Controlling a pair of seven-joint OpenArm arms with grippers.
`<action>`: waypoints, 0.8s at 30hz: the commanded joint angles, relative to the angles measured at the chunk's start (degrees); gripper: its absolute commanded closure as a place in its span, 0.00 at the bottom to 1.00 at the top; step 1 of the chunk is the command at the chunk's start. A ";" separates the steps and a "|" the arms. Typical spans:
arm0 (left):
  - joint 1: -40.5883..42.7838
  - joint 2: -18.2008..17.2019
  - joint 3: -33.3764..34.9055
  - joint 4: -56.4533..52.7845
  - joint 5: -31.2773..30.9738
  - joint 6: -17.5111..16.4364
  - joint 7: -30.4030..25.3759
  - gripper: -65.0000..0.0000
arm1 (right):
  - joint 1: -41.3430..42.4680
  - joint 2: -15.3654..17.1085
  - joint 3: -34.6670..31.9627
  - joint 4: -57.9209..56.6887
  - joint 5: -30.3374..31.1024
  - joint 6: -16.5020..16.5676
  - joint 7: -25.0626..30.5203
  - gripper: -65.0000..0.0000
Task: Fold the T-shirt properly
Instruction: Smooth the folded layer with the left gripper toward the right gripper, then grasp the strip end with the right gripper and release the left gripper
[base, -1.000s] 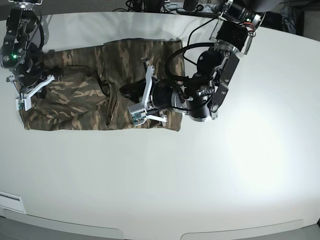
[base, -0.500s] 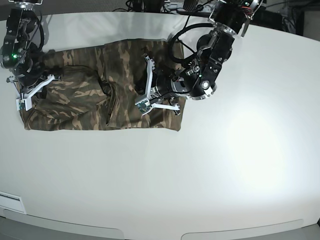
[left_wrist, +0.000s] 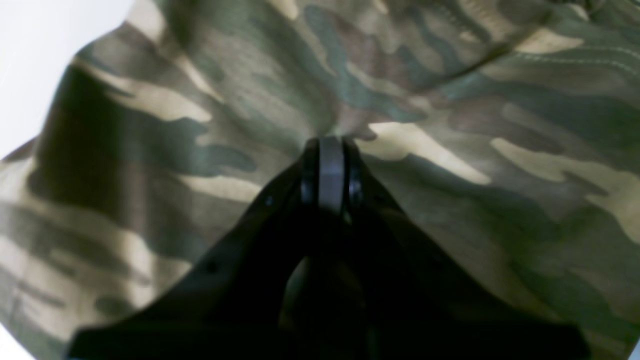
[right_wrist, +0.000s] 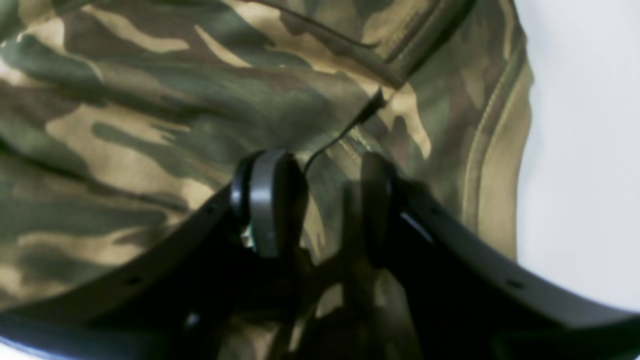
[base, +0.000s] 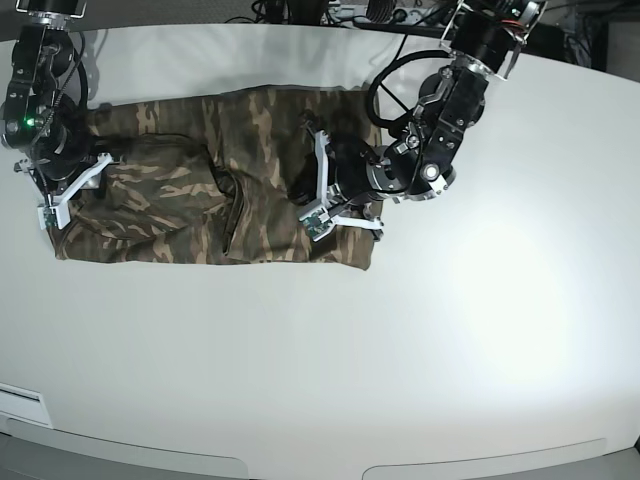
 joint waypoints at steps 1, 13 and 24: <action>0.20 -2.12 -0.11 -0.61 4.31 1.36 6.27 1.00 | 0.26 0.48 0.09 2.19 2.23 0.96 0.24 0.57; 0.70 -10.49 -0.11 -0.59 4.11 3.08 6.25 1.00 | 1.79 1.42 5.44 6.10 -5.22 -2.23 -0.66 0.51; 0.98 -15.69 -0.17 -0.59 1.95 3.02 6.49 1.00 | 0.57 3.15 16.33 -0.70 6.62 1.01 -4.74 0.51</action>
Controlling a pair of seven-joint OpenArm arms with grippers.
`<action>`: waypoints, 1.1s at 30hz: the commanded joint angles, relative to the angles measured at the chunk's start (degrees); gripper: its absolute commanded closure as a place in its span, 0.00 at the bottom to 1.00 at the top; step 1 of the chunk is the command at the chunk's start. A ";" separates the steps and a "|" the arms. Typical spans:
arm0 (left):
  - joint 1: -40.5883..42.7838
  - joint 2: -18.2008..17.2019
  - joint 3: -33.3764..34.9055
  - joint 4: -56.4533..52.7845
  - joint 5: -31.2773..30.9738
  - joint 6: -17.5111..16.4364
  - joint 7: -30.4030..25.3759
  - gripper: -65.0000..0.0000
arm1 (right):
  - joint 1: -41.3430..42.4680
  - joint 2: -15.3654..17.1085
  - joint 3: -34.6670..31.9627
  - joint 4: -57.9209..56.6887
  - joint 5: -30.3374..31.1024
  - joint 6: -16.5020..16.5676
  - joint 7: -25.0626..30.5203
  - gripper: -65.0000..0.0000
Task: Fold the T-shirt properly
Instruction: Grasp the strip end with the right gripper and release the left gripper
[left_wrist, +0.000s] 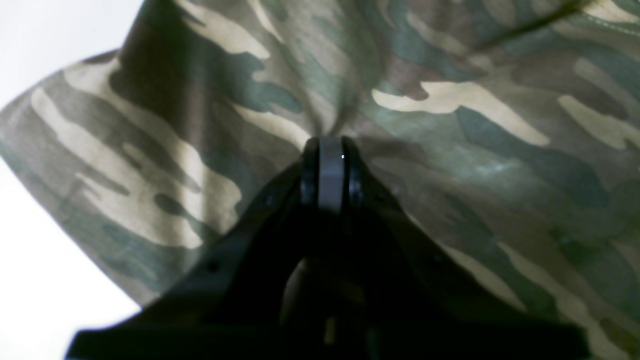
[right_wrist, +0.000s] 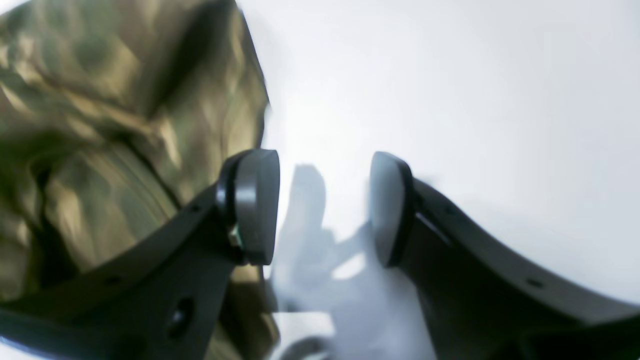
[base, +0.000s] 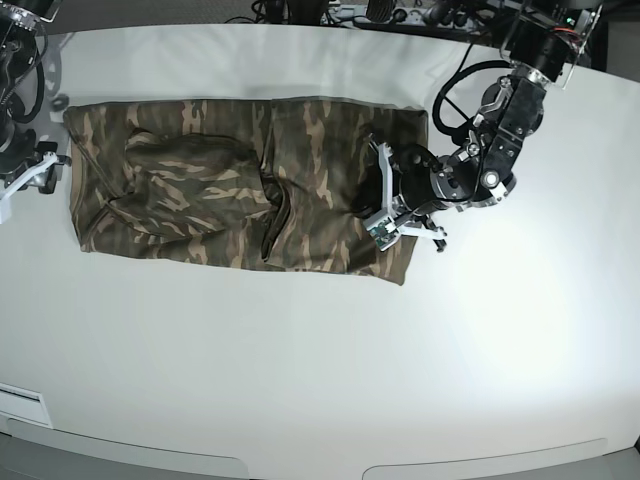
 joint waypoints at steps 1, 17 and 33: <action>1.05 -2.27 -0.04 -1.38 5.92 1.70 10.75 1.00 | 0.50 1.01 0.59 -0.85 2.69 1.33 0.20 0.51; 1.03 -2.45 -0.13 -1.09 -12.66 -5.25 13.20 1.00 | 0.63 0.52 0.50 -15.87 34.21 15.30 -13.57 0.51; 1.03 -2.47 -0.13 -1.09 -12.90 -5.27 13.81 1.00 | 0.90 -1.95 -7.54 -16.04 39.08 18.15 -13.75 0.51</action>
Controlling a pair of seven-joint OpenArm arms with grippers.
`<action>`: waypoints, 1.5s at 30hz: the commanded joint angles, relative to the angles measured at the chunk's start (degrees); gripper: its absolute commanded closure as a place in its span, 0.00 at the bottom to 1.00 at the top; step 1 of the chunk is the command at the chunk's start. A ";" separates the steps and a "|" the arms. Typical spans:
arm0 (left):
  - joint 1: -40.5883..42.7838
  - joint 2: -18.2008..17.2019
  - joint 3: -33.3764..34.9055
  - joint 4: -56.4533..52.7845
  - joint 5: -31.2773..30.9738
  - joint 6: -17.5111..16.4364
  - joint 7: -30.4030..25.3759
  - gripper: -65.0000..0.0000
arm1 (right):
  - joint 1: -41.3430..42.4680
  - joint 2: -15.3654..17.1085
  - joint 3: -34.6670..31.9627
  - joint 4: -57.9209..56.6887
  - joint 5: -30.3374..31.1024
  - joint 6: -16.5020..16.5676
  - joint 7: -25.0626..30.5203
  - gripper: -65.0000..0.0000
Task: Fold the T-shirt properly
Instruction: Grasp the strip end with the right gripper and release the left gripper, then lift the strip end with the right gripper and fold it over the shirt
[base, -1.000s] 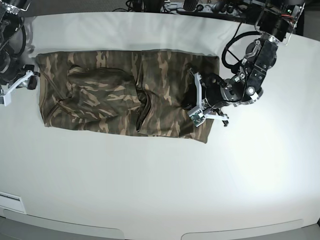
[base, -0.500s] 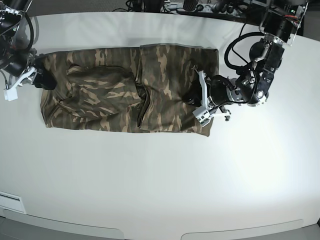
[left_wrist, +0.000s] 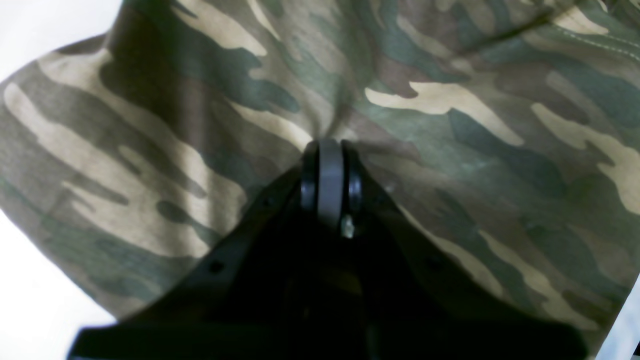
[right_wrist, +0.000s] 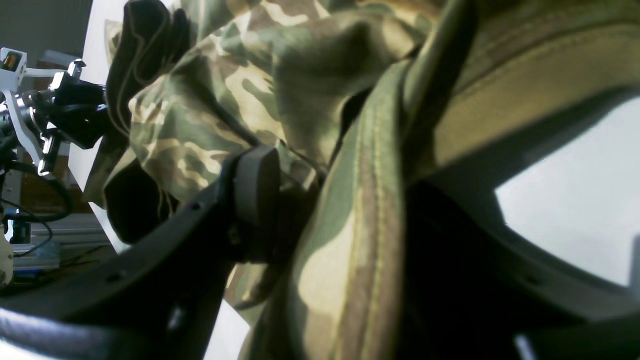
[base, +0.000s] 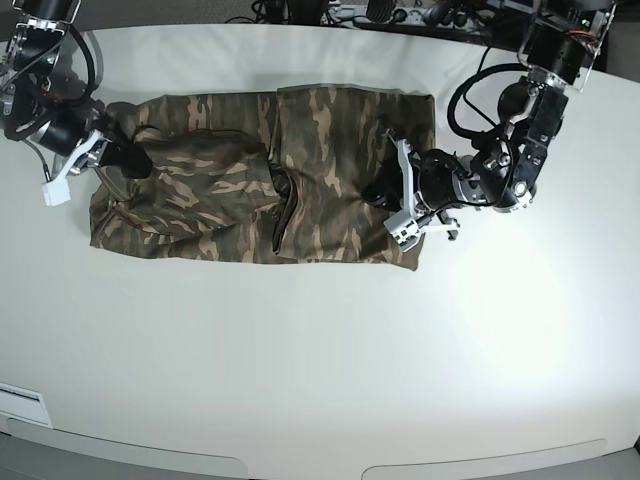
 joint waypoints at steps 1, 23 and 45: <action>1.03 -0.48 0.68 -0.68 2.54 -0.87 6.51 1.00 | 0.11 0.33 -0.02 0.37 -1.36 -0.14 -1.16 0.51; -5.75 -0.48 0.61 -0.68 -15.85 1.05 11.78 1.00 | 0.28 0.46 0.00 0.39 -1.70 -0.14 1.70 1.00; -7.23 -0.48 -23.12 -0.70 -29.14 -5.75 17.88 1.00 | 5.64 0.96 8.52 21.16 -32.09 -9.51 12.85 1.00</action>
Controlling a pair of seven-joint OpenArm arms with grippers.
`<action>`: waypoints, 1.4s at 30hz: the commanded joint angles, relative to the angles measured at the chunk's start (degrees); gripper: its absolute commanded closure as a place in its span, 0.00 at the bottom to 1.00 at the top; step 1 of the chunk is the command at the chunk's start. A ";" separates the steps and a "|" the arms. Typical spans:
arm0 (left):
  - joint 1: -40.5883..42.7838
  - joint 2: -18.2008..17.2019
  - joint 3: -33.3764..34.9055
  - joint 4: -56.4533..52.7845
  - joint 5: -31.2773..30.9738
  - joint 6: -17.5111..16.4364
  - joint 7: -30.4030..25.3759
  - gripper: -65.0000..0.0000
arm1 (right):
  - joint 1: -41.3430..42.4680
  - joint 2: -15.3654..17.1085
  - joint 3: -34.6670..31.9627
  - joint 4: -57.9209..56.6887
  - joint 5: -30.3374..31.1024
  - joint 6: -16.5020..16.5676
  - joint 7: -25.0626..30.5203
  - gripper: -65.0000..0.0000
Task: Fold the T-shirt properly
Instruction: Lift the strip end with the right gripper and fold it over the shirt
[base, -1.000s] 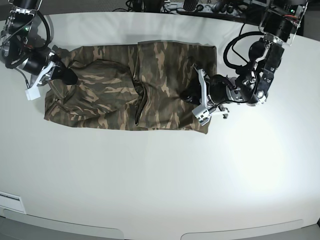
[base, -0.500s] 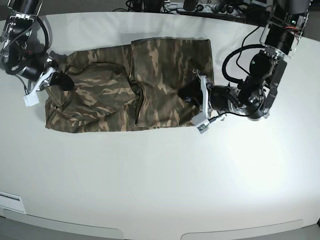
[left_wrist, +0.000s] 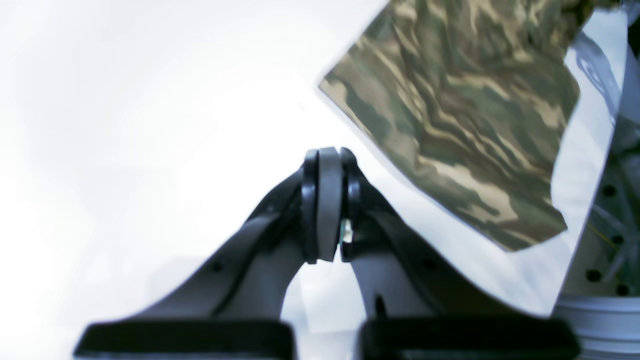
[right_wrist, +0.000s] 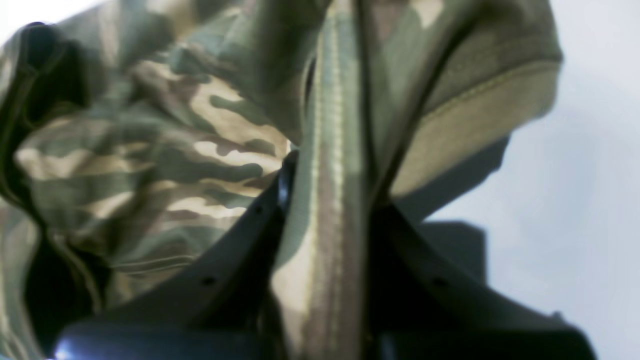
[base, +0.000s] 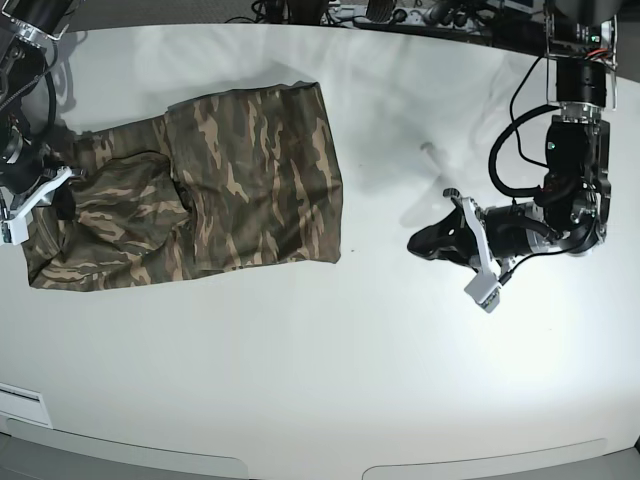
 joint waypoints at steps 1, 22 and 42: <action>-0.13 -0.52 -0.35 0.79 -1.09 -1.05 -1.11 1.00 | 0.74 1.27 0.42 2.78 1.42 0.15 1.36 1.00; 4.85 -0.55 -0.35 0.79 -0.96 -4.61 -1.46 1.00 | 0.61 -2.99 -0.39 15.98 43.18 9.38 -20.10 1.00; 4.85 -0.55 -0.35 0.79 -1.14 -4.61 -0.92 1.00 | 0.63 -9.66 -30.01 15.93 22.91 9.50 -14.71 0.86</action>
